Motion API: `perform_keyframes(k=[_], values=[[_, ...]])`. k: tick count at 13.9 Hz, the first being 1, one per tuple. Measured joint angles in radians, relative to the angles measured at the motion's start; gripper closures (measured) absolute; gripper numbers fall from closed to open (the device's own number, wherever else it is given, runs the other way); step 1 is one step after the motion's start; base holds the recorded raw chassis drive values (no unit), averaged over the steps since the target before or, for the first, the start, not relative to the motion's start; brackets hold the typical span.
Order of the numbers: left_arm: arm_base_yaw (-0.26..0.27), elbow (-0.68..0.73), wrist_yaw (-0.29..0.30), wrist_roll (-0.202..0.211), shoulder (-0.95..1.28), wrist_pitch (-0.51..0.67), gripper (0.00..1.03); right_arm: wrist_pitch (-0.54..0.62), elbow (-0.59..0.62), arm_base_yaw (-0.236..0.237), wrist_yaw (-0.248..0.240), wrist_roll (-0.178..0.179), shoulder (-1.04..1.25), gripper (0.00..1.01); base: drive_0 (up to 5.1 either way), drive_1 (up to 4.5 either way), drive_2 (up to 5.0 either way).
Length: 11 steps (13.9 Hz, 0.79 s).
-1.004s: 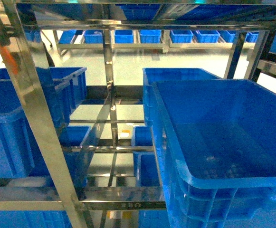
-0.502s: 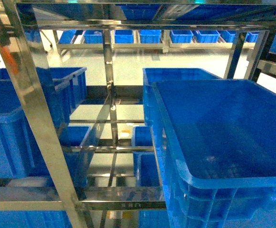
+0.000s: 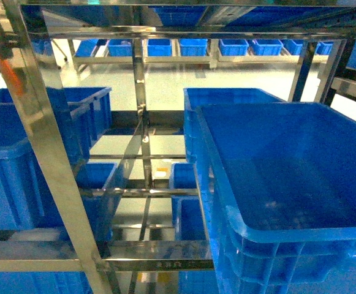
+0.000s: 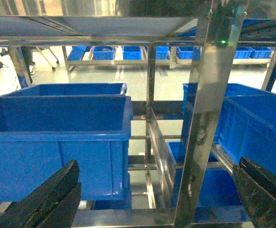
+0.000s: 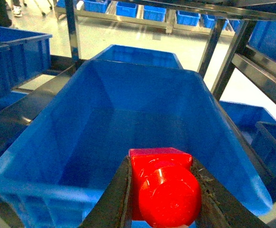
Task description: Pick red block from blue box to shelf
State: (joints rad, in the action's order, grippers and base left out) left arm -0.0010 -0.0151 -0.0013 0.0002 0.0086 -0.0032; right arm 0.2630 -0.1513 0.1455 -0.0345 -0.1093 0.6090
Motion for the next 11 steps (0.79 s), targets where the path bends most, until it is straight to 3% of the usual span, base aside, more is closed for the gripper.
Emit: perform_keyframes(k=[2,4,6,7,9,10,11], values=[[0.000,0.000,0.001,0.000,0.000,0.000,0.05,0.236,-0.117,0.024,-0.060,0.053,0.387,0.75,0.0,0.00,0.0],[0.000,0.000,0.000,0.000,0.000,0.000,0.05,0.333,-0.262,0.024,-0.066,0.123,0.707,0.75,0.0,0.00,0.0],[0.000,0.000,0.001,0.000,0.000,0.000,0.05,0.368,-0.343,0.017,-0.099,0.176,0.940,0.48,0.0,0.00,0.0],[0.000,0.000,0.000,0.000,0.000,-0.001,0.05,0.385,-0.315,0.017,-0.097,0.189,0.927,0.37,0.0,0.00,0.0],[0.000,0.000,0.001,0.000,0.000,-0.001,0.05,0.422,-0.229,0.016,-0.103,0.163,0.727,0.15,0.0,0.00,0.0],[0.000,0.000,0.000,0.000,0.000,0.000,0.05,0.503,-0.145,-0.004,-0.099,0.146,0.615,0.04,0.0,0.00,0.0],[0.000,0.000,0.001,0.000,0.000,0.000,0.05,0.618,-0.077,-0.028,-0.091,0.134,0.581,0.18,0.0,0.00,0.0]])
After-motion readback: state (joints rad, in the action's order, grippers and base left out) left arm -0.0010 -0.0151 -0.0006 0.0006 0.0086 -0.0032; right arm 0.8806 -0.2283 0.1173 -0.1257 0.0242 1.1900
